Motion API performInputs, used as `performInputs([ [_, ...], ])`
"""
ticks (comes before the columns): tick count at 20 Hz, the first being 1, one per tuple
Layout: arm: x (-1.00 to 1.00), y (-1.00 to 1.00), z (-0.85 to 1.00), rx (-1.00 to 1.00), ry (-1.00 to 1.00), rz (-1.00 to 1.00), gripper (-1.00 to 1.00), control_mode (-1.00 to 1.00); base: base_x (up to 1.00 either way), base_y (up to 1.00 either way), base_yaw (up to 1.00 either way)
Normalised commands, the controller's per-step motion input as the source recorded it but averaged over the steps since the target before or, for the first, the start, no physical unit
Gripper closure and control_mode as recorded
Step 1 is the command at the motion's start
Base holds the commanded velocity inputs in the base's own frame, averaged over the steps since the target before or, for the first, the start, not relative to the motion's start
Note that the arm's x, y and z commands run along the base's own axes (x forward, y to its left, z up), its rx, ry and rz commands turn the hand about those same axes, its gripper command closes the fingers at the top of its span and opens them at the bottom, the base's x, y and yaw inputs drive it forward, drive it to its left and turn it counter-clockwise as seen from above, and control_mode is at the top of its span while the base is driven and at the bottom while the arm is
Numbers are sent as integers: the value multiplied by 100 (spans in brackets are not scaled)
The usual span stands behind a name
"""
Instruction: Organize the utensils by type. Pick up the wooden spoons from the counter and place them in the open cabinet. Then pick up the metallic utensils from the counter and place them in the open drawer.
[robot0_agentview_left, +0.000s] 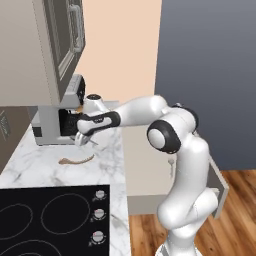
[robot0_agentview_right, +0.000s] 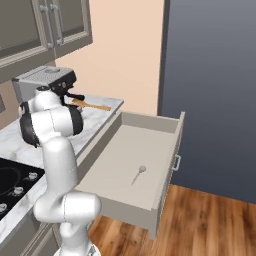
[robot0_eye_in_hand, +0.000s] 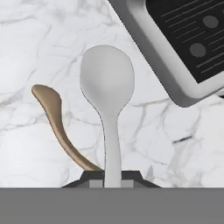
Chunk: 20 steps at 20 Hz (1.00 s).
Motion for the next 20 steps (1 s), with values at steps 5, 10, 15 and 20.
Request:
performInputs([
  [5, -16, -54, 36, 0, 8, 0, 100, -100, 0, 0, 0],
  [10, -16, -60, 2, 0, 3, -1, 100, -100, 0, 0, 0],
  [15, -32, -38, 6, 0, -3, 2, 100, -100, 0, 0, 0],
  [20, -32, -55, 30, -2, 3, -25, 100, -100, 0, 0, 0],
])
